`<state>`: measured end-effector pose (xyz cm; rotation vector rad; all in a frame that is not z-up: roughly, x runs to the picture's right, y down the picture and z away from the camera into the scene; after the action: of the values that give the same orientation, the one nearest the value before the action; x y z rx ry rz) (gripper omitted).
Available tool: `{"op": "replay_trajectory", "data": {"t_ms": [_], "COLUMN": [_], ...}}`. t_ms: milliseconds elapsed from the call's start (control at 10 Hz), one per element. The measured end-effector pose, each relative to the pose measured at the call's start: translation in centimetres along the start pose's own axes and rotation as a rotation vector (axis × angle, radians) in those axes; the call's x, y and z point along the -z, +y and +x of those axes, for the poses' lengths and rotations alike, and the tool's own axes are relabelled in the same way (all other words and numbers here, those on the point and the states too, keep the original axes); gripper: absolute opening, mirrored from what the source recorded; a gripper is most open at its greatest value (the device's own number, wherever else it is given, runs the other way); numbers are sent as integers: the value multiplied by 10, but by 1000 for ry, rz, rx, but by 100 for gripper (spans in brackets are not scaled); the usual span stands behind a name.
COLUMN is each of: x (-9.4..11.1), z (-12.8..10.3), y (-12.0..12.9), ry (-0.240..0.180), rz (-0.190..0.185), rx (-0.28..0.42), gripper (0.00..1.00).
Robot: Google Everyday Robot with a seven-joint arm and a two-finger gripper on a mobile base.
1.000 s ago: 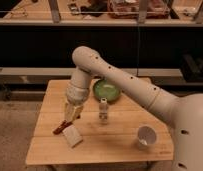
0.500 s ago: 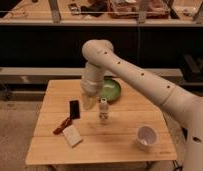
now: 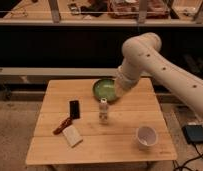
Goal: Place the ceramic cup in the ceramic bowl
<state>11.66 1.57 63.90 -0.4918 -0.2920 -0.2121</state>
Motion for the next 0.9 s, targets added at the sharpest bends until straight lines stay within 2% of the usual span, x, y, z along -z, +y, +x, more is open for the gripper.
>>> {"op": "replay_trajectory", "data": {"t_ms": [200, 300, 400, 700, 900], "x": [17, 20, 23, 23, 26], "z": [26, 31, 34, 33, 58], "y": [34, 42, 47, 46, 50], "ry": [-31, -37, -42, -42, 14], "rz": [51, 61, 68, 68, 51], "rx": [-170, -207, -231, -231, -242], "gripper": [4, 4, 4, 4, 4]}}
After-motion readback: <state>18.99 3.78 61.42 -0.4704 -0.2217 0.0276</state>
